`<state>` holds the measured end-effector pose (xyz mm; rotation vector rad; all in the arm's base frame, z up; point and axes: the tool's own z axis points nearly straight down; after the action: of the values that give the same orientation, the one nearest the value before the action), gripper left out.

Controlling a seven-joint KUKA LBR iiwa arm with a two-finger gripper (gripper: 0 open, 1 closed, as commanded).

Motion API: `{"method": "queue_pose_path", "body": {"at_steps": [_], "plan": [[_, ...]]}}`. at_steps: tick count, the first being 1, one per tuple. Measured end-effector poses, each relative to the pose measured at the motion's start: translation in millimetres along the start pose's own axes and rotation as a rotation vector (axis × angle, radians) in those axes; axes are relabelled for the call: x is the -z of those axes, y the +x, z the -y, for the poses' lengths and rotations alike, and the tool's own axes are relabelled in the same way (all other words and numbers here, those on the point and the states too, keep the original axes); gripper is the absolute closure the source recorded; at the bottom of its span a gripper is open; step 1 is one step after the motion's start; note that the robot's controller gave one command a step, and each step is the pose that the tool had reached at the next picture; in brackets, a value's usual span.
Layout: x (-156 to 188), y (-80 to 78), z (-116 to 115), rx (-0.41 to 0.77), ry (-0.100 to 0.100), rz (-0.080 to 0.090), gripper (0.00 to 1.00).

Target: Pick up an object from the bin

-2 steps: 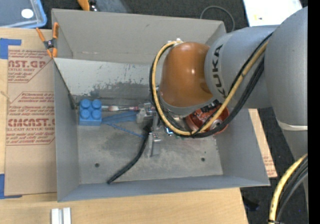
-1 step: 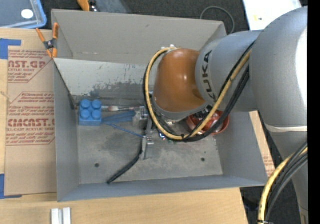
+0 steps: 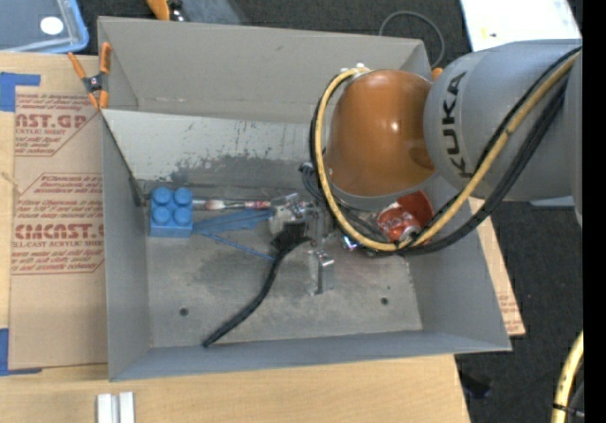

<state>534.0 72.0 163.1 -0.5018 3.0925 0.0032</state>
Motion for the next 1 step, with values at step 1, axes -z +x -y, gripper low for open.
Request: {"method": "queue_pose_path", "body": {"at_steps": [1], "plan": [[-49.9, -23.9, -13.8, -0.017, 0.0, 0.007, 0.0]]}}
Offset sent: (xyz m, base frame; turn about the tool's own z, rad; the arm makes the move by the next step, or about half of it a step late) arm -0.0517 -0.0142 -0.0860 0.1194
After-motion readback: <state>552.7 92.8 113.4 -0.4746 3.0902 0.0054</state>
